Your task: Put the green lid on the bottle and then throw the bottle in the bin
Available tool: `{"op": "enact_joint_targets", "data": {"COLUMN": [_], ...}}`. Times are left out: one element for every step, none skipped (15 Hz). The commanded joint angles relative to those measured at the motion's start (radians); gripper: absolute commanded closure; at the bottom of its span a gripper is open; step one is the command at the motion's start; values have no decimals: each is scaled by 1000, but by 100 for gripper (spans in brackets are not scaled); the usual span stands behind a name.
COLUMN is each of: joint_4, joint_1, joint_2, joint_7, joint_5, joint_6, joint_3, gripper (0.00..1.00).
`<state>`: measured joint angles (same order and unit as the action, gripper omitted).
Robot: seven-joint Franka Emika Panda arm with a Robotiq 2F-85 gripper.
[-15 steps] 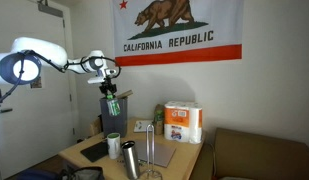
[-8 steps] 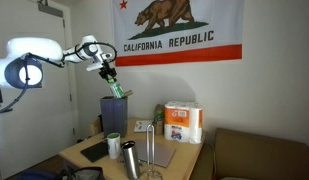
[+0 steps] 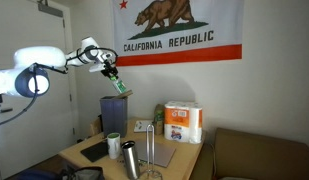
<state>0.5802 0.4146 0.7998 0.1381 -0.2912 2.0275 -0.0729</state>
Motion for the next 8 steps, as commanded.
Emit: {"op": "enact_joint_targets", "data": {"joint_4": [-64, -65, -64, -65, -63, -61, -61, -62], "joint_1": [0, -1, -2, -3, -5, -6, -7, -9], "joint_2": [72, 84, 96, 107, 118, 127, 134, 139], "joint_7": [36, 37, 43, 46, 43, 43, 43, 40], "joint_5": [4, 6, 7, 7, 9, 11, 13, 15], "joint_6": [91, 113, 129, 141, 147, 146, 141, 136], "joint_3": [2, 2, 1, 1, 0, -1, -1, -3], "gripper": [60, 60, 60, 60, 60, 60, 60, 60]}}
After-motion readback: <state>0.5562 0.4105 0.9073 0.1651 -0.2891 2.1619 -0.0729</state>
